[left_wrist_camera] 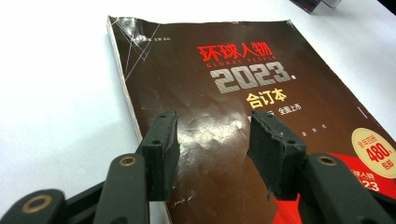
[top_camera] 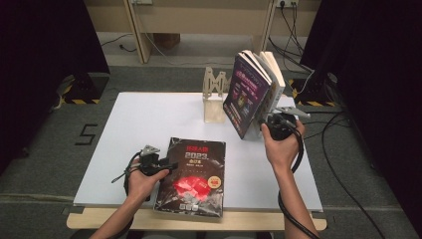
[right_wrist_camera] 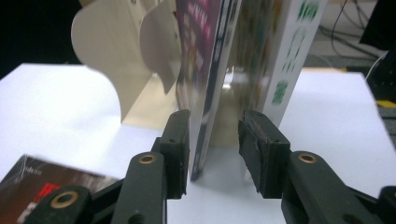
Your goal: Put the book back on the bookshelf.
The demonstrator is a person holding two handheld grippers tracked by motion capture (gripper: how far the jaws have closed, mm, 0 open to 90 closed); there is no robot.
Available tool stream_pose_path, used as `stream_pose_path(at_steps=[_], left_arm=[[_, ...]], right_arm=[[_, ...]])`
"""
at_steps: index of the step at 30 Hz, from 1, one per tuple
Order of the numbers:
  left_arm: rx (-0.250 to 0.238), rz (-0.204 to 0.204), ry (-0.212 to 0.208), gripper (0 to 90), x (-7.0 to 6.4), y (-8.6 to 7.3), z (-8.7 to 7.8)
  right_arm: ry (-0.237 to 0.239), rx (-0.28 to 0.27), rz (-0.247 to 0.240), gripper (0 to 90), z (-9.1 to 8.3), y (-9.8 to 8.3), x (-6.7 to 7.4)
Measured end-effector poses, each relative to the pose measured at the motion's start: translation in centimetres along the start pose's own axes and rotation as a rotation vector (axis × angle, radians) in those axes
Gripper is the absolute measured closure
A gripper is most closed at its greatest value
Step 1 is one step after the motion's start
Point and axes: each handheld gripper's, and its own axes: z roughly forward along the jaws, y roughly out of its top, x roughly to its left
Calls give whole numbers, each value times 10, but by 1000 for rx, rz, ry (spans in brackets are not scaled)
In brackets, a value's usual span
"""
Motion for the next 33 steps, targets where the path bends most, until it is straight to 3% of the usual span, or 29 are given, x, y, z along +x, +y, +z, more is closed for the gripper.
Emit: stream_pose_path(at_steps=[17, 24, 33], left_arm=[[5, -56, 13, 554, 11, 2, 0], [15, -54, 54, 564, 15, 1, 0], [40, -57, 55, 600, 20, -2, 5]], right_arm=[[42, 153, 21, 595, 12, -50, 7], [50, 201, 33, 583, 17, -66, 6], [68, 238, 28, 572, 23, -76, 11]])
